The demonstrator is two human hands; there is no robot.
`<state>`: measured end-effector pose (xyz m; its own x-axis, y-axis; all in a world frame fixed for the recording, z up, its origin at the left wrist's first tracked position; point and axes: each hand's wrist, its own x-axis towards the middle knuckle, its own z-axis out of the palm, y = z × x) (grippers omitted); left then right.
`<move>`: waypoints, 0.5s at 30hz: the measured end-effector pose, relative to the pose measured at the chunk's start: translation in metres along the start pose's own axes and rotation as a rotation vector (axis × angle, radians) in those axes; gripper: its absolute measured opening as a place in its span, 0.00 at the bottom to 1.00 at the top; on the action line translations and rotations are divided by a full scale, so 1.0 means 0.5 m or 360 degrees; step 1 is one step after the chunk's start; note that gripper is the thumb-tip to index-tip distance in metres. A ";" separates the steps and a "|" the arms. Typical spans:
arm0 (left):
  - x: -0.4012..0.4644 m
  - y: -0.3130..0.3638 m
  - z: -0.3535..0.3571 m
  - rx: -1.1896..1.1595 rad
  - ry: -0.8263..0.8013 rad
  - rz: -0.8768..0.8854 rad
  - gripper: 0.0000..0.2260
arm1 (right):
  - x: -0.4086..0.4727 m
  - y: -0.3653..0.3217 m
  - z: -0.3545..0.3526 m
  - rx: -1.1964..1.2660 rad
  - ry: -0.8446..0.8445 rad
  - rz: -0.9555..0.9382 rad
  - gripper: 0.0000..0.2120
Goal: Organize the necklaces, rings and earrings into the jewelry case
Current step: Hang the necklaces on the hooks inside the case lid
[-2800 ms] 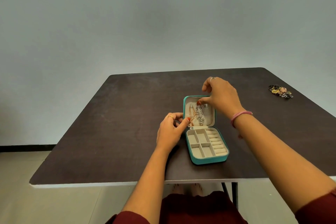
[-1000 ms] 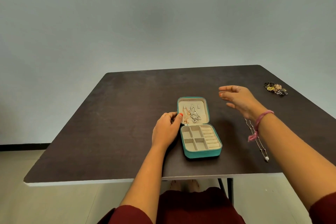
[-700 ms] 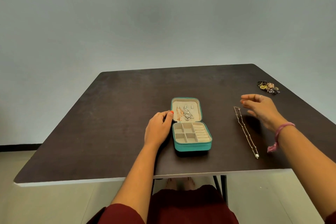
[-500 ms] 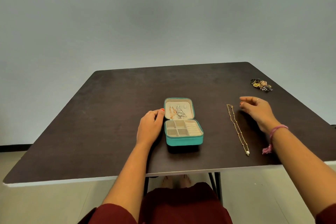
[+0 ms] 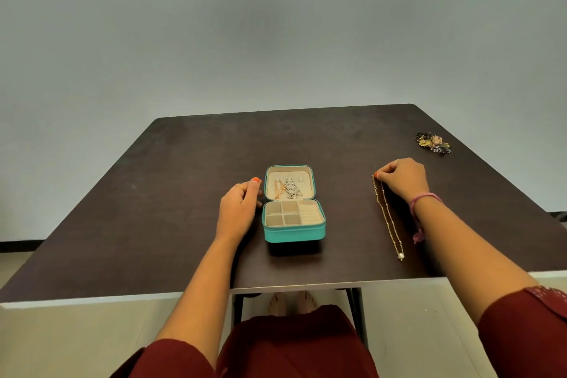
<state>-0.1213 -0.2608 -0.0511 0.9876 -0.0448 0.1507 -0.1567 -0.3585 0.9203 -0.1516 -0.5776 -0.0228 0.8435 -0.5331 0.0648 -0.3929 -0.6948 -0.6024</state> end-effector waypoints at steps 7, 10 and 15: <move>-0.007 0.006 -0.002 -0.0108 0.0088 0.0000 0.09 | -0.003 -0.006 0.019 -0.0223 -0.0035 -0.0032 0.11; -0.011 0.009 -0.008 -0.0198 0.0111 0.0031 0.09 | -0.023 -0.019 -0.004 0.0029 0.0000 -0.0036 0.10; -0.020 0.014 -0.019 -0.0516 0.0344 0.0060 0.10 | -0.054 -0.042 -0.052 0.0523 0.0031 -0.0071 0.13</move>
<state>-0.1321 -0.2538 -0.0427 0.9610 0.1578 0.2272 -0.2228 -0.0454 0.9738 -0.1754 -0.5611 0.0087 0.8489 -0.5169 0.1103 -0.2138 -0.5267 -0.8227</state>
